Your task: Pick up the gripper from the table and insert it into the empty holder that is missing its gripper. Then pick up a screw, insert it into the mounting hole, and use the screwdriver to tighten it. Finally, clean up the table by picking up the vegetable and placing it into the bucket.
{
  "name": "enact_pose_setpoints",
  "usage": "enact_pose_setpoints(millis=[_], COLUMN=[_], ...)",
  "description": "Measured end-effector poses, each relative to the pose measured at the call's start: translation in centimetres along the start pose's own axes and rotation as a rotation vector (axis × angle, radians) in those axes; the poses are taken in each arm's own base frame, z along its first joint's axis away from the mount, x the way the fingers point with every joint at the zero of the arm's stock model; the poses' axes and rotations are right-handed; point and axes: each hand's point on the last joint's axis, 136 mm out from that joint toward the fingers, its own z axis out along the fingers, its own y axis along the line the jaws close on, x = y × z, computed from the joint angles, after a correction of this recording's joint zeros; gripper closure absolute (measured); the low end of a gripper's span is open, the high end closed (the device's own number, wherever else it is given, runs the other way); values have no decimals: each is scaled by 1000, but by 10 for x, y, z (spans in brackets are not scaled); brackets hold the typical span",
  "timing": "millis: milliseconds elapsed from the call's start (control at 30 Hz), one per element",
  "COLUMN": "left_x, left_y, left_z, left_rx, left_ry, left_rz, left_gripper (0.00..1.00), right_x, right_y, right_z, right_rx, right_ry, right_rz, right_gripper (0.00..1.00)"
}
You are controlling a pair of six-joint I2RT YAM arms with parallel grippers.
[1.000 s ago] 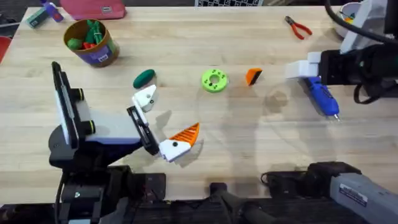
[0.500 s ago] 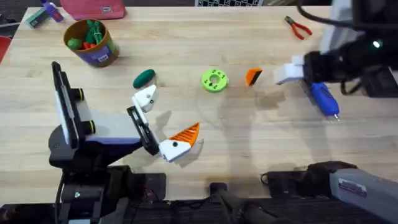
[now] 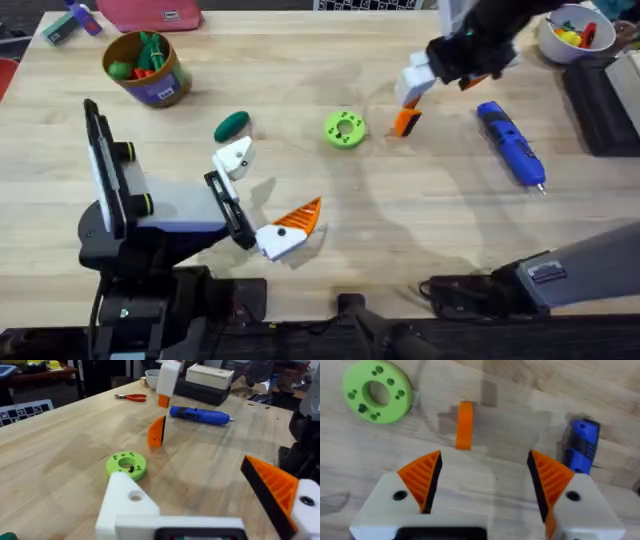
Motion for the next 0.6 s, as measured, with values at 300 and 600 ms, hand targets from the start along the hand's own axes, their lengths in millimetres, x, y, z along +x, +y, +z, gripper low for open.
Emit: enact_pose_setpoints(millis=[300, 600], left_x=[0, 0], left_y=[0, 0], left_z=[0, 0], left_rx=[0, 0], left_ry=[0, 0], left_rz=[0, 0], left_gripper=[13, 13], right_x=[-1, -8], right_y=[3, 8], right_z=[32, 40], right_rx=[11, -13], right_ry=[85, 55], right_rz=[124, 153], right_gripper=[64, 69])
